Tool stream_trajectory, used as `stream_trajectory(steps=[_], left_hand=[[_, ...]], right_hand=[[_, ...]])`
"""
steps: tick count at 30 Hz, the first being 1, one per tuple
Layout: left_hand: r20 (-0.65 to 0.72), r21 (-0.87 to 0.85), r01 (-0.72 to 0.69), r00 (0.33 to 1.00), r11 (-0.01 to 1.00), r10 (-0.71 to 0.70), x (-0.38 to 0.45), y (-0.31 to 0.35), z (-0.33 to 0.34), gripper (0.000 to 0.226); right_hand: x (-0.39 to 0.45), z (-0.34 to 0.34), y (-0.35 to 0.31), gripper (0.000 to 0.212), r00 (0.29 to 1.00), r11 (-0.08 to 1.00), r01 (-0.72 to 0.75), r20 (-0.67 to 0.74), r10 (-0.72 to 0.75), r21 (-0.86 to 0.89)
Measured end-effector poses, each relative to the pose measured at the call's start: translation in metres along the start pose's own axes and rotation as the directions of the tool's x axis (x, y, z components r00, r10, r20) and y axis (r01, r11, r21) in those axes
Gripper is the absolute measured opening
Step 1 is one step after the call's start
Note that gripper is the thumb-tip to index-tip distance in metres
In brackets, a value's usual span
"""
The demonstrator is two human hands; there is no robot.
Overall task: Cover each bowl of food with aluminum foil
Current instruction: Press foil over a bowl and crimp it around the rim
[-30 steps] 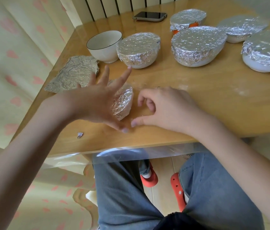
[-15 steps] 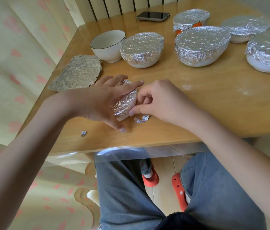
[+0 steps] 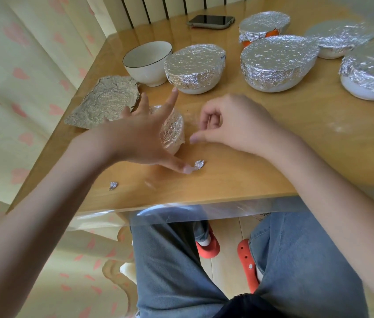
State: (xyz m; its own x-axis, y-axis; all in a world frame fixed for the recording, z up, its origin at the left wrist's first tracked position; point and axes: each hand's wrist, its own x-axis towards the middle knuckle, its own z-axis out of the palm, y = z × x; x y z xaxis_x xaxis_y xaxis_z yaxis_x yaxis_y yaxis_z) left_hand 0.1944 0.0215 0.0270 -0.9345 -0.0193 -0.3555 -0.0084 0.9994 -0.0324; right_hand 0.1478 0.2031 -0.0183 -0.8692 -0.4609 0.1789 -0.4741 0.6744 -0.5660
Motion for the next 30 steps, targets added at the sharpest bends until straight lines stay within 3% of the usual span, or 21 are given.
stream_trajectory(steps=[3, 7, 12, 17, 20, 26, 30], left_hand=[[0.034, 0.032, -0.118, 0.993, 0.992, 0.117, -0.001, -0.020, -0.011, 0.143], [0.072, -0.005, -0.244, 0.967, 0.970, 0.244, 0.005, -0.034, -0.007, 0.133], [0.015, -0.048, -0.275, 0.961, 0.960, 0.276, 0.010, -0.038, 0.000, 0.125], [0.021, -0.041, -0.264, 0.964, 0.964, 0.265, 0.012, -0.037, 0.000, 0.125], [0.020, -0.043, -0.261, 0.965, 0.964, 0.262, 0.013, -0.038, 0.001, 0.125], [0.020, -0.027, -0.228, 0.973, 0.973, 0.228, 0.009, -0.034, -0.002, 0.124], [0.010, 0.025, -0.058, 0.998, 0.998, 0.057, 0.000, -0.011, -0.003, 0.130]], right_hand=[[-0.014, 0.011, -0.011, 0.047, 0.998, 1.000, 0.021, 0.064, -0.020, -0.005], [-0.011, 0.024, -0.024, 0.056, 1.000, 1.000, -0.003, -0.017, 0.003, -0.009], [-0.004, 0.027, -0.015, 0.037, 0.999, 0.979, 0.042, 0.013, -0.045, 0.198], [0.008, 0.018, -0.008, 0.026, 0.981, 0.916, 0.009, 0.174, -0.086, 0.400], [0.018, 0.013, -0.006, 0.028, 0.966, 0.917, 0.036, 0.220, -0.133, 0.396], [0.033, 0.012, -0.003, 0.043, 0.977, 0.966, 0.146, 0.121, -0.174, 0.212], [0.021, 0.009, 0.006, 0.035, 0.995, 0.986, 0.085, 0.049, -0.093, 0.144]])
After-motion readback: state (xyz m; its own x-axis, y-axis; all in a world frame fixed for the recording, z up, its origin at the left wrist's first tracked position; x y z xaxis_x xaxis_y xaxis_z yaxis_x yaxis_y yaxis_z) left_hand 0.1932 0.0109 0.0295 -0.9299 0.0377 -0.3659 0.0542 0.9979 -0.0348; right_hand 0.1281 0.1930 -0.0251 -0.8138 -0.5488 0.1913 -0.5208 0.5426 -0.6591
